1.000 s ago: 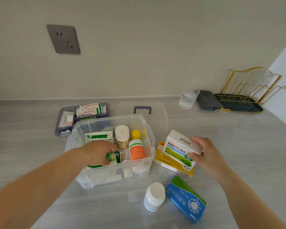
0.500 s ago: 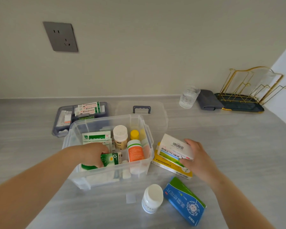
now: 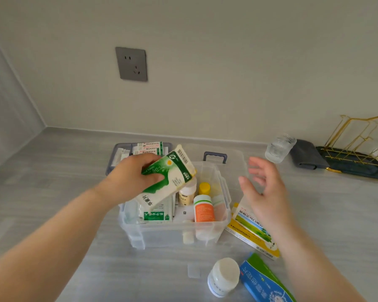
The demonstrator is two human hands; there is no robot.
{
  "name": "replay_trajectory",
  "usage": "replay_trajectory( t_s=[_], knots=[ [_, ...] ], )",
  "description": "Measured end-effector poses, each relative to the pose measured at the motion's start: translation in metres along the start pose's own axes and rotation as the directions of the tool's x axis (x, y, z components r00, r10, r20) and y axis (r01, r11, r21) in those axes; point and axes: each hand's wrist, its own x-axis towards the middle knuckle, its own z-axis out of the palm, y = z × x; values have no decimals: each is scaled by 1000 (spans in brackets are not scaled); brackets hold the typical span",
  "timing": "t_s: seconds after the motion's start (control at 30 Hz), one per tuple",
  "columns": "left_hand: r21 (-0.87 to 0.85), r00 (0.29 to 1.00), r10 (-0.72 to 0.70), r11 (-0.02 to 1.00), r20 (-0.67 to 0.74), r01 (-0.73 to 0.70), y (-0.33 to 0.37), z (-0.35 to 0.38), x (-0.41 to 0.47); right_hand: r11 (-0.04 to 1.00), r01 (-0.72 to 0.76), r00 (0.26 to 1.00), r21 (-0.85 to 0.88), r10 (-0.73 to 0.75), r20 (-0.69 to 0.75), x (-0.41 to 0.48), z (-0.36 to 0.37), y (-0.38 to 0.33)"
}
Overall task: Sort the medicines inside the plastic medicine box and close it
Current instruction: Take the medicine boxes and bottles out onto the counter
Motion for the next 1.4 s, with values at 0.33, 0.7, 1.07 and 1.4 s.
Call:
replay_trajectory(
  t_s=[0.33,0.7,1.07,1.4],
  knots=[
    [-378,974,-112,925,-199,29,-38,-28,-61,958,-180,805,225,12,594,-2,130,-73],
    [-36,893,-337,939,-299,343,-166,-82,-126,833,-540,569,120,256,782,-58,292,-117],
    [22,769,-569,800,-291,600,-301,-140,-188,950,-302,543,-82,242,804,-125,446,-145],
    [248,837,-483,805,-257,540,-335,-161,-211,896,349,575,-275,27,817,-151,474,-146]
  ],
)
